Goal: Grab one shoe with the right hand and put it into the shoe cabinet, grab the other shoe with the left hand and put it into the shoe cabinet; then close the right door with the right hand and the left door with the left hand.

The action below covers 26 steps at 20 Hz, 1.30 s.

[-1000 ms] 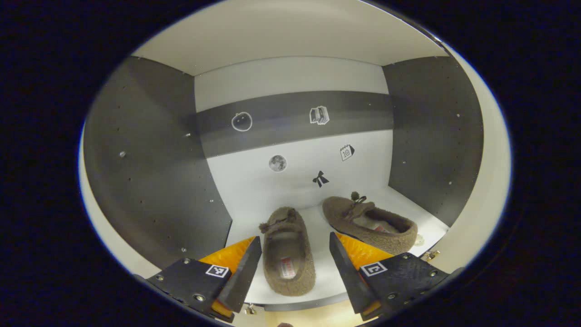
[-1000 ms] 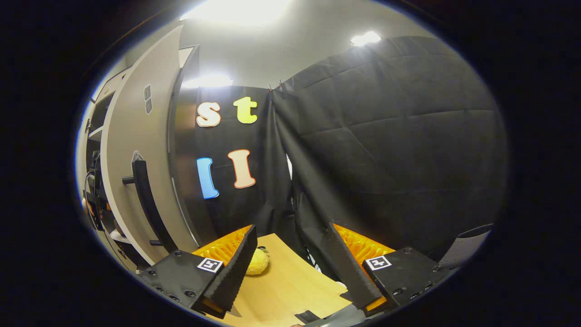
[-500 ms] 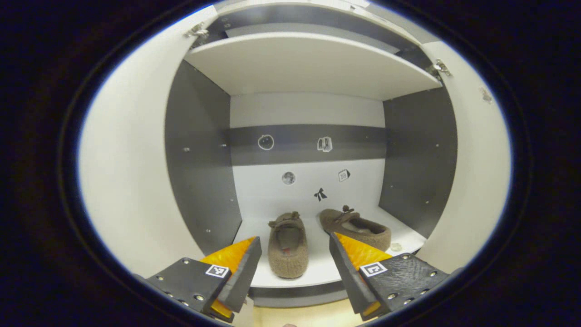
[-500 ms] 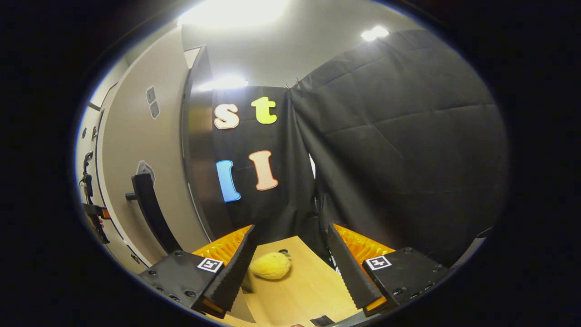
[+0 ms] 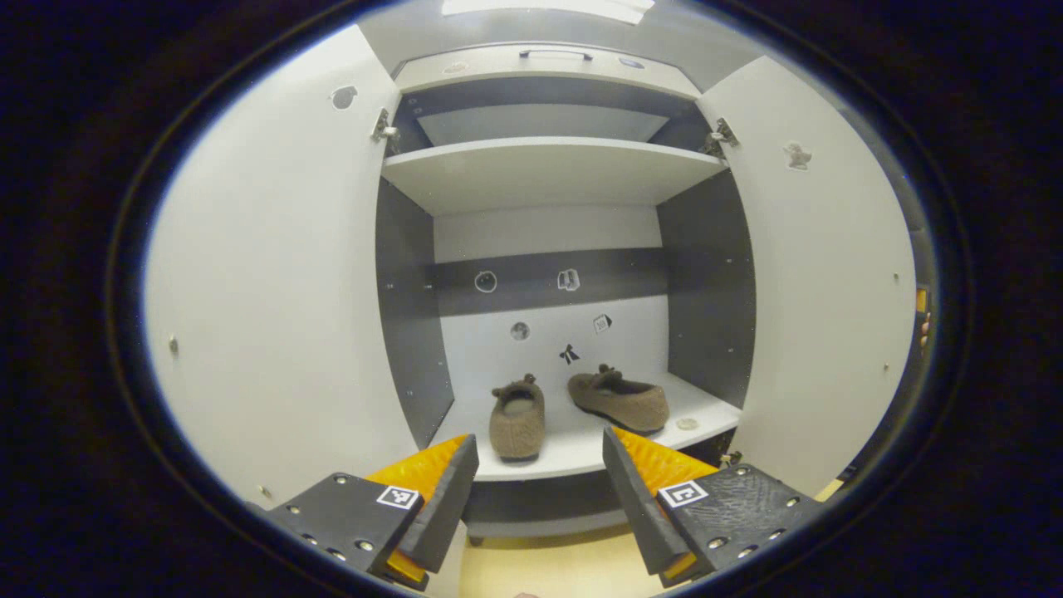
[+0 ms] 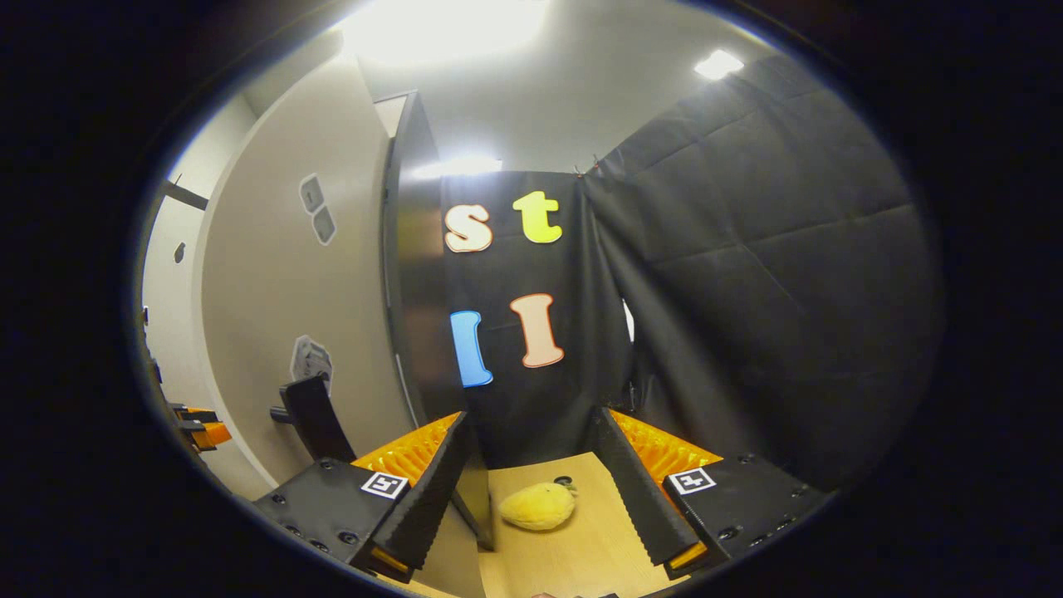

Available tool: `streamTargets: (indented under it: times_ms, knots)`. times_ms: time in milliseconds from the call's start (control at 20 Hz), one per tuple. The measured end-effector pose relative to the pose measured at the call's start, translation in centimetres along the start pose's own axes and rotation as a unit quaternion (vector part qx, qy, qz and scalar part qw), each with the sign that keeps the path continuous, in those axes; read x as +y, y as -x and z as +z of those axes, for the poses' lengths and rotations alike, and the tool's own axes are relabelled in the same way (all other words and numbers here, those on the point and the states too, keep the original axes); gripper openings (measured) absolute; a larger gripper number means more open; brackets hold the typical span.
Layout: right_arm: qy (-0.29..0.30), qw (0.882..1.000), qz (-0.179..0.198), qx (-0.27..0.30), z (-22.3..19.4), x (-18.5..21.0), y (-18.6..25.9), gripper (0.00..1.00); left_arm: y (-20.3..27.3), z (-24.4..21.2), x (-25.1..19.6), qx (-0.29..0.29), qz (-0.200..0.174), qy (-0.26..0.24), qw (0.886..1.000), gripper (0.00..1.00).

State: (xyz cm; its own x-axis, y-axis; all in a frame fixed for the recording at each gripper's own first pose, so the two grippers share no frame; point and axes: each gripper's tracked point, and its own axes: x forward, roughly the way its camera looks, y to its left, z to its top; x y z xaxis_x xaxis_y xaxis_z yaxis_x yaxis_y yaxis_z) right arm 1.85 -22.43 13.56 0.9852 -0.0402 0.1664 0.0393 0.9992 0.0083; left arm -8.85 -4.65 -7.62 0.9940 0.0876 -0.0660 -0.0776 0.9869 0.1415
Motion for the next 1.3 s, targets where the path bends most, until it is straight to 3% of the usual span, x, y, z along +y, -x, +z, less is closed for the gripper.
streamTargets:
  times_ms: [100, 200, 250, 300, 550, 800, 1300]
  knots:
    - [0.007, 1.000, 0.028, 0.004, -0.4, 1.5, 0.1, 0.98, 1.7, -1.7, -0.7, 0.016, 0.003, 0.021, 1.000, 0.95]
    - [0.024, 0.999, 0.033, 0.001, -0.5, 1.6, 0.1, 0.89, 2.8, -3.1, -0.5, 0.029, 0.015, 0.033, 0.999, 0.95]
    - [0.031, 0.999, 0.036, 0.001, -0.4, 1.7, 0.1, 0.89, 3.5, -3.5, -0.1, 0.034, 0.021, 0.038, 0.998, 0.95]
    - [0.037, 0.999, 0.038, 0.001, -0.3, 1.9, 0.1, 0.94, 4.1, -3.8, 0.1, 0.036, 0.026, 0.043, 0.998, 0.88]
    - [0.038, 0.998, 0.053, 0.007, -0.4, 3.5, -0.1, 0.94, 6.9, -4.5, 1.6, 0.034, 0.048, 0.059, 0.997, 0.88]
    - [0.005, 0.996, 0.088, 0.024, -1.8, 7.8, 0.6, 0.96, 8.5, -5.1, 3.0, 0.036, 0.055, 0.063, 0.996, 0.88]
    - [-0.008, 0.990, 0.139, 0.034, -4.0, 18.0, -0.4, 0.96, 12.6, -5.5, 4.7, 0.026, 0.020, 0.102, 0.994, 0.88]
